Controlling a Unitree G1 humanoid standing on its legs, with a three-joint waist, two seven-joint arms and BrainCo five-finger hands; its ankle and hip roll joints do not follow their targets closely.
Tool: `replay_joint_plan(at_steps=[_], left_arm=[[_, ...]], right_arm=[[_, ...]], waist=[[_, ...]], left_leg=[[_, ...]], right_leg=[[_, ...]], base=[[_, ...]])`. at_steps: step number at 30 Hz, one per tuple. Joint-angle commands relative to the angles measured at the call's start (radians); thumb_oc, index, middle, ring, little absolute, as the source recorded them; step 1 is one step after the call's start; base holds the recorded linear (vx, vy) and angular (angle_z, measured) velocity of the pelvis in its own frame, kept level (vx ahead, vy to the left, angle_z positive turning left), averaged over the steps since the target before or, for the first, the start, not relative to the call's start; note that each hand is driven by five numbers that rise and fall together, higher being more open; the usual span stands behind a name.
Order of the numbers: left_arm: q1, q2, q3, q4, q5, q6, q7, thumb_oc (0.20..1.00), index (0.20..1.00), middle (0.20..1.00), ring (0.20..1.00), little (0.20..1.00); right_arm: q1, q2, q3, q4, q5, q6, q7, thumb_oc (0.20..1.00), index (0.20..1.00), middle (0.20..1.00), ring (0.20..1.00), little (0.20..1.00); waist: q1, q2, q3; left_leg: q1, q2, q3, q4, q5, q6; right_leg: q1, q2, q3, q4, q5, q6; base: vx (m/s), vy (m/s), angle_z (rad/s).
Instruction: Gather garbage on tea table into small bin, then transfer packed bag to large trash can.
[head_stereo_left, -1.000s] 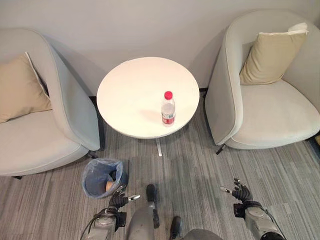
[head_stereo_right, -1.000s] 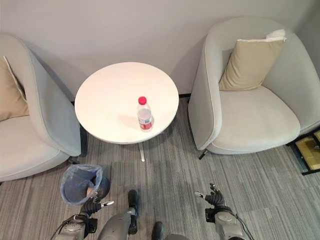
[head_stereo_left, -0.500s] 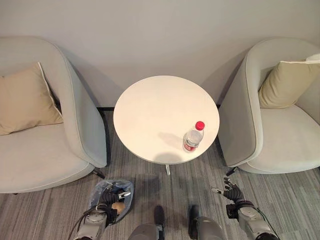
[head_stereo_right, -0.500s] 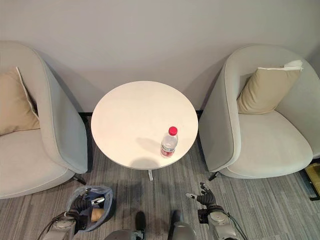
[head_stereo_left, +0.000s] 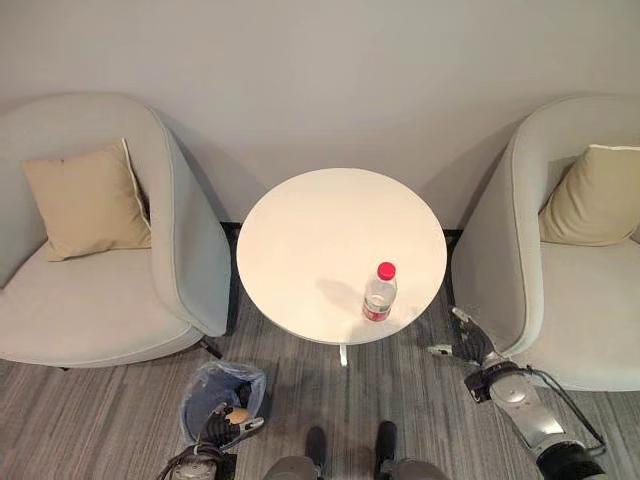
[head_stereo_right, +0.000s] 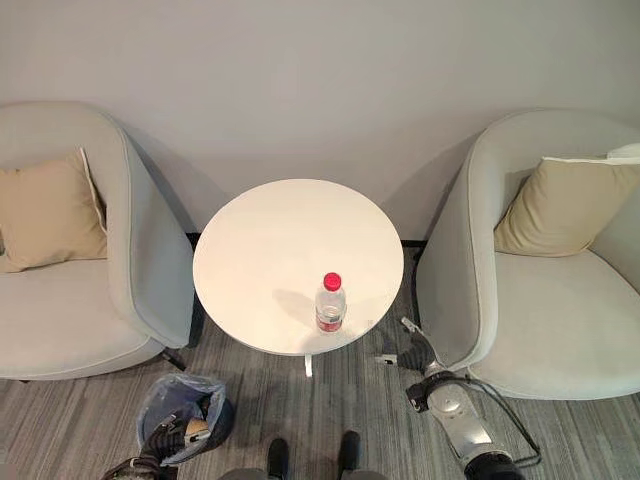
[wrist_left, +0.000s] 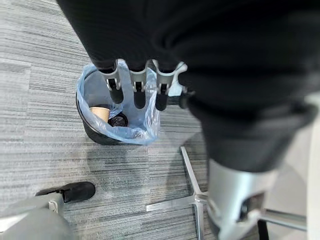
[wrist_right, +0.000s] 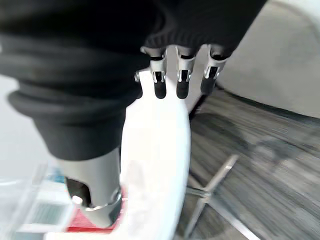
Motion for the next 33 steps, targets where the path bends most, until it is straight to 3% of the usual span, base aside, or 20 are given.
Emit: replay_joint_plan(at_steps=[1,13,23,24,25,26,33], left_arm=[[-0.032,0.021,0.007,0.018,0.046,-0.024,0.004,1.0,1.0,1.0,1.0,1.0],[0.002,0.012,-0.005,0.027,0.052,-0.023,0.0,1.0,1.0,1.0,1.0,1.0],[0.018,0.026,-0.022,0.007,0.027,-0.028,0.0,1.0,1.0,1.0,1.0,1.0],[0.016,0.026,-0.025,0.01,0.027,-0.027,0.002,1.0,1.0,1.0,1.0,1.0],[0.015,0.026,-0.025,0.01,0.027,-0.027,0.002,1.0,1.0,1.0,1.0,1.0],[0.013,0.028,-0.03,0.01,0.025,-0.026,0.001,1.0,1.0,1.0,1.0,1.0],[0.016,0.03,-0.006,-0.023,0.024,-0.021,0.008,1.0,1.0,1.0,1.0,1.0]], right_arm=[[-0.056,-0.003,0.034,-0.056,-0.027,-0.063,0.012,1.0,1.0,1.0,1.0,1.0],[-0.149,0.042,0.08,-0.055,-0.038,-0.06,-0.015,1.0,1.0,1.0,1.0,1.0],[-0.273,0.086,0.113,0.06,-0.004,-0.042,-0.057,1.0,1.0,1.0,1.0,1.0],[-0.289,0.093,0.117,0.074,0.001,-0.039,-0.06,0.699,0.699,0.699,0.699,0.699],[-0.29,0.094,0.118,0.075,0.001,-0.039,-0.06,0.307,0.307,0.307,0.307,0.307],[-0.3,0.097,0.12,0.082,0.012,-0.035,-0.063,0.2,0.2,0.2,0.2,0.2],[-0.256,0.063,0.06,-0.092,0.048,-0.063,-0.06,0.2,0.2,0.2,0.2,0.2]], waist=[[0.008,-0.03,-0.018],[0.051,-0.022,-0.031],[0.107,-0.017,-0.018],[0.113,-0.017,-0.016],[0.112,-0.017,-0.016],[0.118,-0.015,-0.013],[0.107,-0.014,-0.019]], left_leg=[[-0.037,0.01,0.022,0.066,-0.084,-0.056],[-0.015,0.0,-0.005,0.014,-0.068,-0.055],[-0.038,-0.01,-0.043,0.007,-0.056,-0.055],[-0.043,-0.011,-0.046,0.006,-0.053,-0.055],[-0.043,-0.011,-0.047,0.006,-0.053,-0.055],[-0.049,-0.013,-0.053,0.005,-0.05,-0.056],[-0.038,-0.01,-0.052,-0.002,-0.051,-0.06]], right_leg=[[0.041,-0.041,0.009,0.094,-0.229,0.064],[0.07,-0.041,-0.027,0.065,-0.234,0.068],[0.061,-0.048,-0.059,0.056,-0.229,0.069],[0.059,-0.048,-0.063,0.055,-0.229,0.069],[0.058,-0.049,-0.063,0.055,-0.229,0.069],[0.057,-0.049,-0.068,0.055,-0.229,0.068],[0.07,-0.049,-0.077,0.055,-0.236,0.065]], base=[[0.07,-0.004,0.17],[0.04,0.015,0.1],[0.01,0.015,0.18],[-0.01,0.008,0.08],[0.0,0.0,0.0],[-0.02,-0.001,0.08],[0.0,-0.017,0.11]])
